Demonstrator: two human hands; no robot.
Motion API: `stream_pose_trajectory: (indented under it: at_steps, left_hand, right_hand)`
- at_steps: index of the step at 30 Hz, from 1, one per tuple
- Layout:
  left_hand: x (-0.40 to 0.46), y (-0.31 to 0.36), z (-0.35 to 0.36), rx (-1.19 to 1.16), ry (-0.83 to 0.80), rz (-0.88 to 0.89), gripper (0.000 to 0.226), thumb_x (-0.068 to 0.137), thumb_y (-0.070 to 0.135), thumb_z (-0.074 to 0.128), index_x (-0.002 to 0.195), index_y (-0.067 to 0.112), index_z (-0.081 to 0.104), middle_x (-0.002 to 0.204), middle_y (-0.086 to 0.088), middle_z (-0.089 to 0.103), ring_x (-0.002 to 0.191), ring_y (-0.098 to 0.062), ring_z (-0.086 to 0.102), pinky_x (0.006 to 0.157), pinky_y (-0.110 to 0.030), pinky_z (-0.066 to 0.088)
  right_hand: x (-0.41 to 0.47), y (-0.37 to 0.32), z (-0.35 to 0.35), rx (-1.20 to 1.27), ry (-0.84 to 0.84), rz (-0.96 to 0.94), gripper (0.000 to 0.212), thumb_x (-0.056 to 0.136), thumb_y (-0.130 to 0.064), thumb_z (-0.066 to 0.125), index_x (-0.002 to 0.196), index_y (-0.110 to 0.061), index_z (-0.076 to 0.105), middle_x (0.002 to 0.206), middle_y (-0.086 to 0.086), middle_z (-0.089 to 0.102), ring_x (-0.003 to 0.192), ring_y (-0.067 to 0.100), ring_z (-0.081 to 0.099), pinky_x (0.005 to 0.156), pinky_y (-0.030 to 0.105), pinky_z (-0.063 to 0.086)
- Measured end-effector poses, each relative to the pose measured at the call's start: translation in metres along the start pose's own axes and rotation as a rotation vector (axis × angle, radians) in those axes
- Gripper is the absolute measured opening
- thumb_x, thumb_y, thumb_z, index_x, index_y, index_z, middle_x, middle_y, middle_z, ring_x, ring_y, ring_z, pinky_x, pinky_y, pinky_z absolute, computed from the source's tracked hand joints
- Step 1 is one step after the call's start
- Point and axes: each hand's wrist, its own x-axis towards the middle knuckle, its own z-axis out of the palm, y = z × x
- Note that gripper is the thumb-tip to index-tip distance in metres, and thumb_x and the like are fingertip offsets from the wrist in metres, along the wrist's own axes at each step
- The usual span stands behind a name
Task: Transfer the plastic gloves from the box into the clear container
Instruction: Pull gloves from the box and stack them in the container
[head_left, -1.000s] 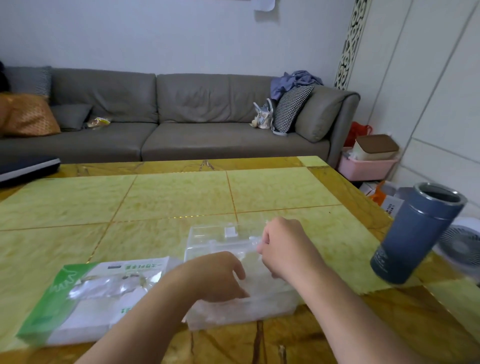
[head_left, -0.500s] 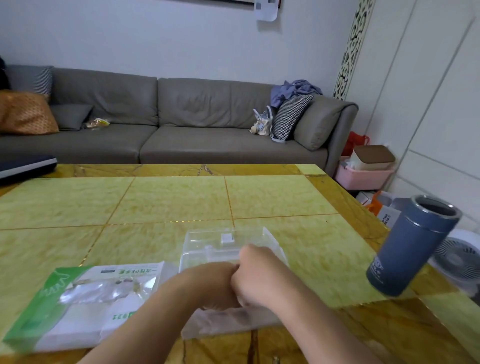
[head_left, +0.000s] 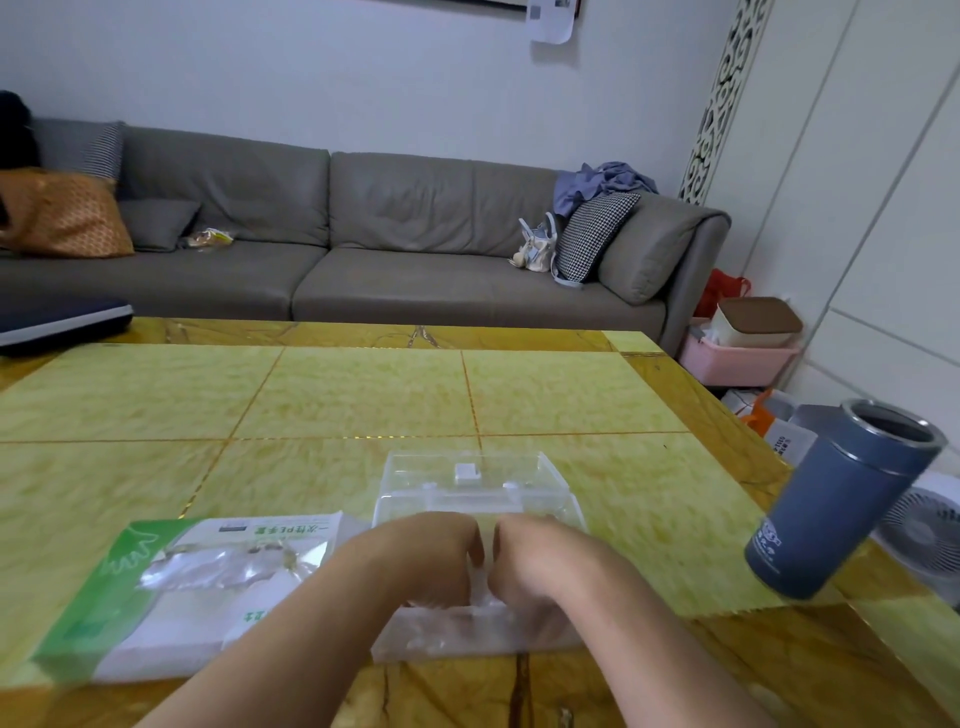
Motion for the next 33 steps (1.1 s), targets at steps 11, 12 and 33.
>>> stream_pose_trajectory:
  at_steps: [11,12,33]
  left_hand:
    - [-0.061,-0.024,-0.018,-0.456,0.470,0.163,0.021,0.097,0.014,0.057,0.099,0.030,0.071,0.085,0.012,0.074,0.078,-0.004,0.071,0.074,-0.033,0.063]
    - [-0.073,-0.039,-0.021,-0.504,0.558,0.147,0.018,0.097,0.018,0.060,0.097,0.032,0.071,0.083,0.012,0.074,0.076,-0.005,0.071,0.072,-0.034,0.062]
    - [-0.122,-0.180,-0.018,-0.241,0.748,-0.186,0.020,0.091,0.022,0.062,0.084,0.036,0.074,0.082,0.018,0.069,0.073,-0.006,0.067,0.069,-0.037,0.060]
  right_hand:
    - [-0.013,-0.001,0.005,-0.059,0.333,0.041,0.018,0.086,-0.005,0.050,0.085,-0.019,0.061,0.082,-0.001,0.059,0.066,0.017,0.056,0.058,0.027,0.043]
    - [-0.017,-0.007,0.006,-0.048,0.397,0.027,0.020,0.086,-0.008,0.049,0.086,-0.021,0.064,0.082,-0.002,0.060,0.067,0.018,0.057,0.057,0.027,0.042]
    - [-0.041,-0.134,0.081,-0.219,0.473,-0.849,0.060,0.081,0.002,0.062,0.135,-0.022,0.053,0.155,-0.009,0.036,0.140,0.019,0.031,0.105,0.030,0.035]
